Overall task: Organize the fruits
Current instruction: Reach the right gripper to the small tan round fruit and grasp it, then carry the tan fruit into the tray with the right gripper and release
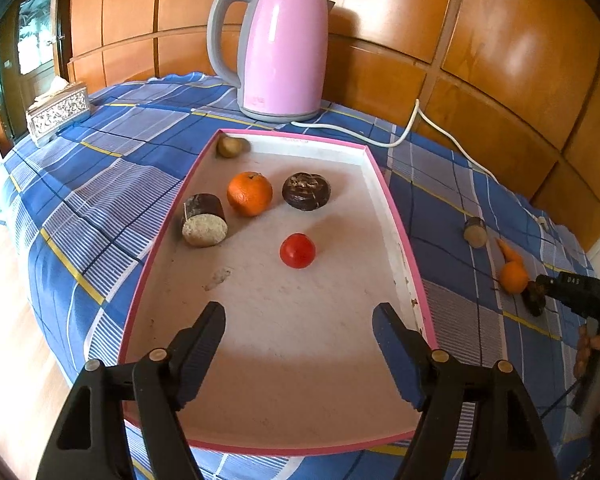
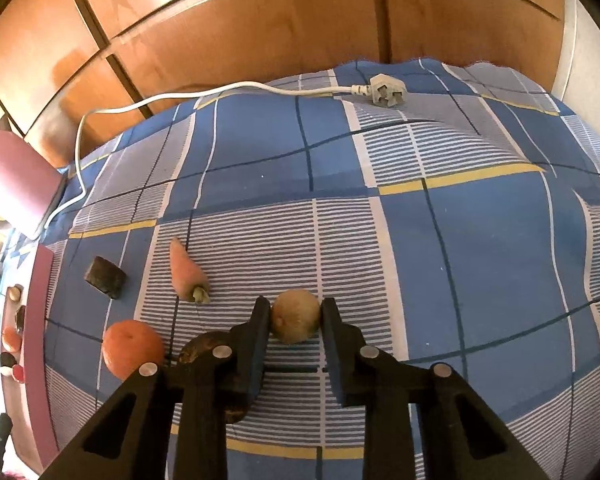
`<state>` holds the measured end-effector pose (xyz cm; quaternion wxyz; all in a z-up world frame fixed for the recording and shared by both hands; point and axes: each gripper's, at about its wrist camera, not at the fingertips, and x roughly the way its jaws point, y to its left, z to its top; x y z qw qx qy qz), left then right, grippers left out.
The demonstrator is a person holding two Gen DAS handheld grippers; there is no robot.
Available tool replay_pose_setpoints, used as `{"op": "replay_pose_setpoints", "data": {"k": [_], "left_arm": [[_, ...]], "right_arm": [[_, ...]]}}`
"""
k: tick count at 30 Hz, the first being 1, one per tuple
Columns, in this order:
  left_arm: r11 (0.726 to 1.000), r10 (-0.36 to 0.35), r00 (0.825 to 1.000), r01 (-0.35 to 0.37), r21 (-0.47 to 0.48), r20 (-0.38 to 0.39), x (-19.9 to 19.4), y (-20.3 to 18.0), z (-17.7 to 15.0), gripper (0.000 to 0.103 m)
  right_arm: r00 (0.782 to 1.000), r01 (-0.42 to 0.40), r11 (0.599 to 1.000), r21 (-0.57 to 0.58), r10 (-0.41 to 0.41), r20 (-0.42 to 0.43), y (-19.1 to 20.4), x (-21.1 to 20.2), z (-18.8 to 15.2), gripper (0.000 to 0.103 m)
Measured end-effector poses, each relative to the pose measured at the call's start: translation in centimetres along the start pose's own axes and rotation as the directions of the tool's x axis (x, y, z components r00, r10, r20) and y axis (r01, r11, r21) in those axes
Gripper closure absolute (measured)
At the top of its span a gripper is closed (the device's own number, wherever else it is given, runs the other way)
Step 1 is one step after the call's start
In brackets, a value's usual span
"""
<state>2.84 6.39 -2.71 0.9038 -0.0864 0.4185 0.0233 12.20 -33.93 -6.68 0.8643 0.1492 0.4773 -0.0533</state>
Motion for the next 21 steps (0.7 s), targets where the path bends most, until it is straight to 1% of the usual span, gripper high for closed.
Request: {"op": "replay_pose_setpoints", "data": {"k": [5,11,16,21], "left_arm": [[1.0,-0.003,1.0,0.003,0.004,-0.001,-0.2,-0.1,-0.1,0.026],[1.0,-0.008,1.0,0.008,0.004,0.003,-0.5,-0.3,-0.2,0.025],[1.0,-0.011,1.0,0.011,0.002,0.006,-0.7,-0.2,-0.3,0.024],[1.0,-0.014,1.0,0.014,-0.003,0.013,-1.0,0.0,-0.3,0.024]], "right_arm": [[1.0,-0.002,1.0,-0.018,0.003,0.027,0.8,-0.5,0.3,0.077],[0.995,-0.02,0.996,-0.085,0.028,0.091,3.0,-2.7,0.6,0.077],[0.988,-0.062,0.986,-0.157,0.083,0.133,5.7,-4.6,0.3,0.077],[0.979,-0.133,0.966,-0.221,0.163,0.123,8.5,-5.8,-0.7,0.077]]}}
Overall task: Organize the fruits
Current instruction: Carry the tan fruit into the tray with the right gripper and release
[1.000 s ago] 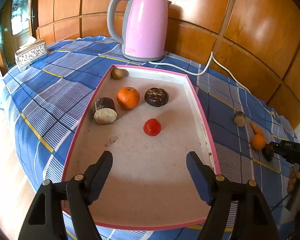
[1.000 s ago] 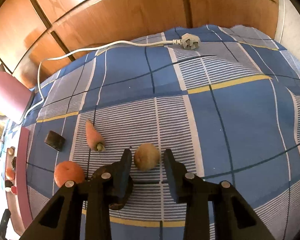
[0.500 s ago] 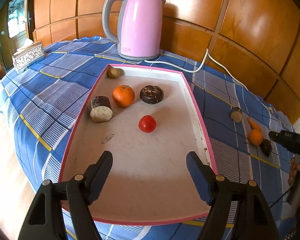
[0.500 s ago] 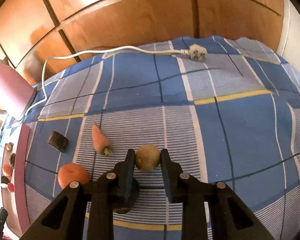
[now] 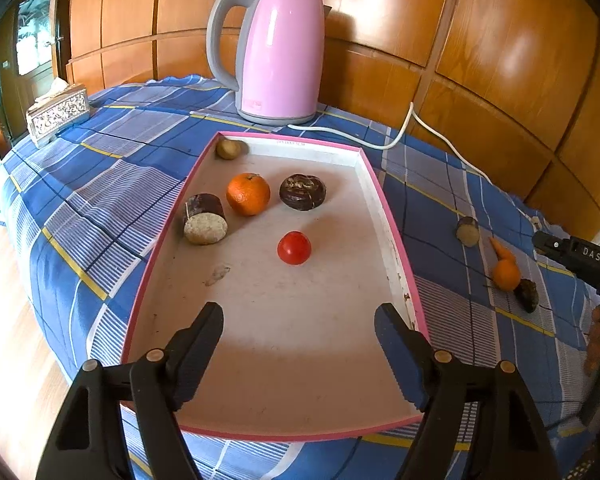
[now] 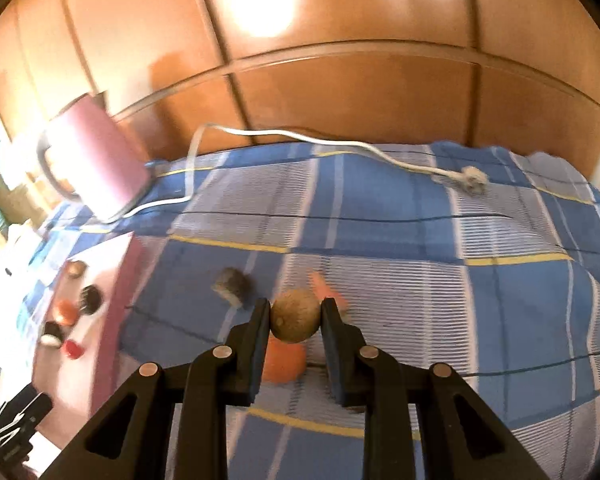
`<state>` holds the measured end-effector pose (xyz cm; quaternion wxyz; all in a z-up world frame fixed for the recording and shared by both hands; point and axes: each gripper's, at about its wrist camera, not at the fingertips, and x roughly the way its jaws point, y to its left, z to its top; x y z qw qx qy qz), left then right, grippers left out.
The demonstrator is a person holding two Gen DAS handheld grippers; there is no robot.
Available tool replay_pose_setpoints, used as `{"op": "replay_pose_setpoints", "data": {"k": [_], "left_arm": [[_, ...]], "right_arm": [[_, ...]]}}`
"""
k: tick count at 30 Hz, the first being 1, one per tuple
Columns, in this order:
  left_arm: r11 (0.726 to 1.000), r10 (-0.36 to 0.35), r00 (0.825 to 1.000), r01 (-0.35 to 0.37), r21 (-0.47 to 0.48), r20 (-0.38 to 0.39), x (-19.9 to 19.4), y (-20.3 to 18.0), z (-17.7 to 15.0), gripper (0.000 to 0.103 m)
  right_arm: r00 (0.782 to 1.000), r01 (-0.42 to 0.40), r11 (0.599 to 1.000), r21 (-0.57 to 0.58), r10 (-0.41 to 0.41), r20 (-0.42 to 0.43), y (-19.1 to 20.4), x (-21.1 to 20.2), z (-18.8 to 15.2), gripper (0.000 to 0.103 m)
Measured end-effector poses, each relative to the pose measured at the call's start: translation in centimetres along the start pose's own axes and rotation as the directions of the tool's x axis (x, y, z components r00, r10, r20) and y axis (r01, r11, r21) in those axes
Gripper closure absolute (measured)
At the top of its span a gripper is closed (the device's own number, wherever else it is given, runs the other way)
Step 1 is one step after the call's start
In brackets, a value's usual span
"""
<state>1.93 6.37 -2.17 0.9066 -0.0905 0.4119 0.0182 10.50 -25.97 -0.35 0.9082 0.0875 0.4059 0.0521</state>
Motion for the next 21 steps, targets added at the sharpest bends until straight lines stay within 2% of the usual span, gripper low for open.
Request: {"op": "replay_pose_setpoints", "data": {"k": [6,12,21], "left_arm": [[1.0,0.004,1.0,-0.004,-0.014,0.009,-0.2,0.6,-0.2,0.021],[0.999,0.017,0.999,-0.016,-0.049,0.033,-0.8,1.9,-0.1,0.021],[0.993,0.059,0.997,-0.053,-0.107,0.051,-1.3,4.2,0.0,0.021]], "right_arm": [[0.993,-0.116,0.99,-0.081,0.114,-0.029,4.8,-0.2,-1.2,0.077],[0.973,-0.227,0.96,-0.167,0.215,-0.085,10.5,0.3,-2.5,0.077],[0.947,-0.316,0.912,-0.26,0.287,-0.145,16.7,0.7,-3.6,0.077]]}}
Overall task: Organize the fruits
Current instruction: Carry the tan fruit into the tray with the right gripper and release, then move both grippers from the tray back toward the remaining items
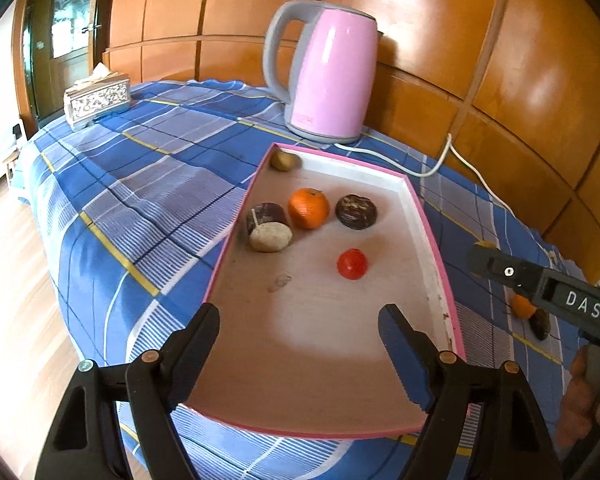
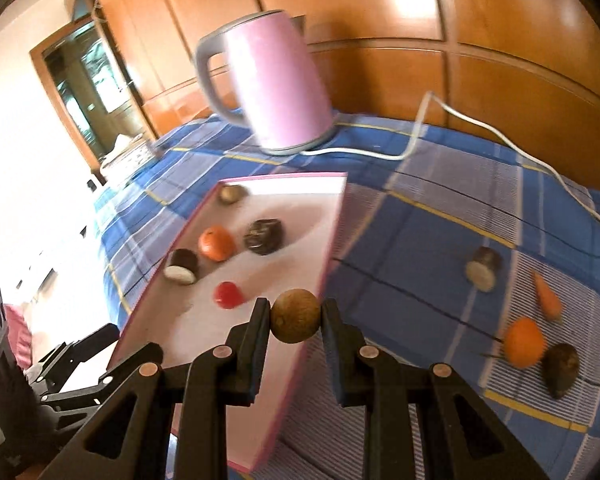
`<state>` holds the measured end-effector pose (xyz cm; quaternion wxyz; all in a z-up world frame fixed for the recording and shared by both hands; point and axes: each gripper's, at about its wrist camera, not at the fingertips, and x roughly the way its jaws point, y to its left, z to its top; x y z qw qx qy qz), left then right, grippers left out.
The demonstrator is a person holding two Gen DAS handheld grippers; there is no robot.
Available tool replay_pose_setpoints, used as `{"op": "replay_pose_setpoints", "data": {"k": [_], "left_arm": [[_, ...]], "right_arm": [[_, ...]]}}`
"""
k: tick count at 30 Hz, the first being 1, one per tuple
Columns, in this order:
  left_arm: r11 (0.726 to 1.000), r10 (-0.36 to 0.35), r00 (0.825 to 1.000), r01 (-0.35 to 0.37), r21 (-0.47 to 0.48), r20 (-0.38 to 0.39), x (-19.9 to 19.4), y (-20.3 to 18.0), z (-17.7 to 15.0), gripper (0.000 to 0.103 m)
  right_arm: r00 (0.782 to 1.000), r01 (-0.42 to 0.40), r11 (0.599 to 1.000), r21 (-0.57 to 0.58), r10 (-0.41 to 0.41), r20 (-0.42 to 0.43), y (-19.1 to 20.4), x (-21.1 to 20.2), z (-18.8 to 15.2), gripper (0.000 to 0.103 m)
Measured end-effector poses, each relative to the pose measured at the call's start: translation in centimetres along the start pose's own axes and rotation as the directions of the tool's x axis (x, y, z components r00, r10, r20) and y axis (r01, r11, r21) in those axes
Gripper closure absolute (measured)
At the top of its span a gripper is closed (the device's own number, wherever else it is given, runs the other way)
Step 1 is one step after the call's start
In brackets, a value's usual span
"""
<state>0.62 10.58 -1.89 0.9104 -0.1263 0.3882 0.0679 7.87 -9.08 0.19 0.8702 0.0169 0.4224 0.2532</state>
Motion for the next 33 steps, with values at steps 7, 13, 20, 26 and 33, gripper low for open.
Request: {"op": "replay_pose_setpoints", "data": {"k": [7,13,20,26,33], "left_arm": [[1.0,0.007,1.0,-0.007,-0.007,0.005,-0.1,0.4,0.1,0.021],[1.0,0.014,1.0,-0.014,-0.019,0.009,-0.1,0.8,0.1,0.021],[1.0,0.012,1.0,-0.012,-0.022,0.01,-0.3,0.9,0.1,0.021],[1.0,0.008,1.0,-0.008,-0.024,0.012,-0.4,0.8,0.1,0.021],[1.0,0.006,1.0,-0.005,-0.023,0.008,-0.4,0.7,0.1,0.021]], "right_arm": [[0.999,-0.03,0.998,-0.057,0.028,-0.037,2.9,1.9,0.3,0.077],[0.999,-0.029,0.997,-0.071,0.026,-0.044,3.9,2.9,0.6,0.077],[0.999,-0.027,0.998,-0.05,0.026,-0.028,3.9,2.7,0.8,0.072],[1.0,-0.016,1.0,-0.025,0.016,-0.024,3.4,2.2,0.0,0.072],[0.999,0.052,0.999,0.002,-0.052,0.004,2.3,0.7,-1.2,0.072]]}}
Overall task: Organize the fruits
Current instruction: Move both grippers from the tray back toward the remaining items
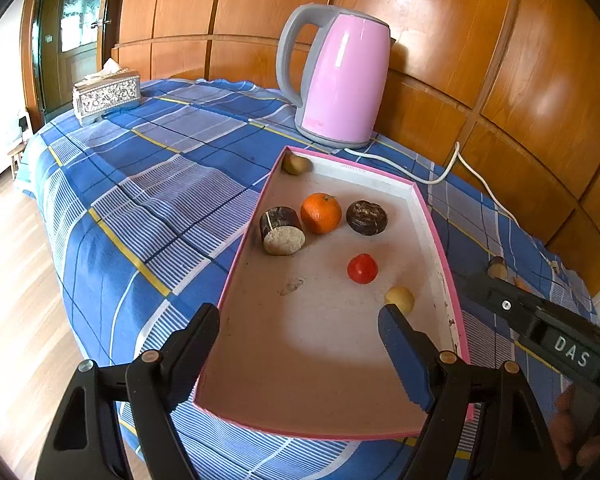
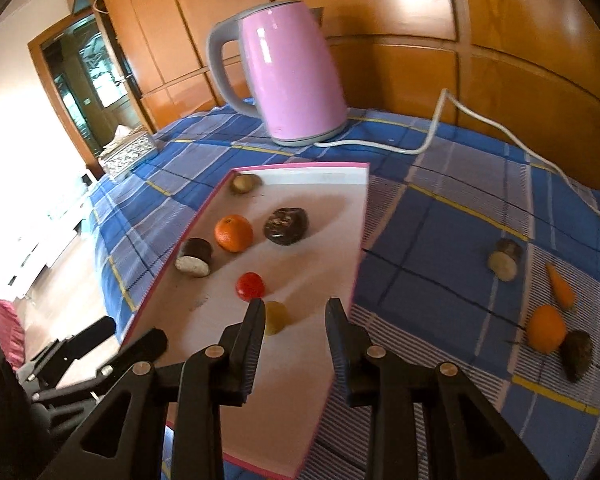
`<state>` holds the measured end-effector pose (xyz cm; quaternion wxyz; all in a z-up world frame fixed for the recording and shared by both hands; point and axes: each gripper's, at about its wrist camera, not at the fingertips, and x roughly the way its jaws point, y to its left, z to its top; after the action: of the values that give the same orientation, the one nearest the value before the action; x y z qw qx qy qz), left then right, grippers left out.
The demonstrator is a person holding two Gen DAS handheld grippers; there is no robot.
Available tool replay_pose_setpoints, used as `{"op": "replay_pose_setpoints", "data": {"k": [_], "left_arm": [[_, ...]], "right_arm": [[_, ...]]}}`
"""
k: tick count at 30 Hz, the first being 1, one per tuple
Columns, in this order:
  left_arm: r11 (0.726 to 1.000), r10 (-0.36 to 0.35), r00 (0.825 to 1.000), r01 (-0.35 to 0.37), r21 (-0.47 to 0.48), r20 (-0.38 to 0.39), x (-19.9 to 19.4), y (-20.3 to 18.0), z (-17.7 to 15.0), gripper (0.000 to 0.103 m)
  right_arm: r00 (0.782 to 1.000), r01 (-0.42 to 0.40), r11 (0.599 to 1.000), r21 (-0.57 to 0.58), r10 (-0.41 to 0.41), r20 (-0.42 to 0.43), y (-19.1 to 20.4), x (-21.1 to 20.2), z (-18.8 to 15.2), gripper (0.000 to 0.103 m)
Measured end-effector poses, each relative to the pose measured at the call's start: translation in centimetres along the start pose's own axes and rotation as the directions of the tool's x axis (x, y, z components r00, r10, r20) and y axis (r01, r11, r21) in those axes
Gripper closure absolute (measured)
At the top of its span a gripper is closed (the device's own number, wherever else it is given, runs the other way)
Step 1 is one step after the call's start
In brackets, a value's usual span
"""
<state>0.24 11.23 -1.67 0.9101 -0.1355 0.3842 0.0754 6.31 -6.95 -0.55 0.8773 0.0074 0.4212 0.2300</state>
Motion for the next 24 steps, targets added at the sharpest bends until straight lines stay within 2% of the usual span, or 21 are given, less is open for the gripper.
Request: {"op": "replay_pose_setpoints", "data": {"k": [13,24], "left_arm": [[1.0,-0.006,1.0,0.006,0.02,-0.005,0.0,-0.6,-0.2,0.021],[0.997,-0.03,0.999,0.031,0.064,-0.027,0.2,-2.1,-0.5,0.021]], "right_arm": [[0.993,0.106,0.994,0.019,-0.107,0.056,-1.5,-2.5,-1.9,0.068],[0.973,0.21,0.977,0.046,-0.213,0.088,-4.4,-4.7,-3.4,0.067]]}}
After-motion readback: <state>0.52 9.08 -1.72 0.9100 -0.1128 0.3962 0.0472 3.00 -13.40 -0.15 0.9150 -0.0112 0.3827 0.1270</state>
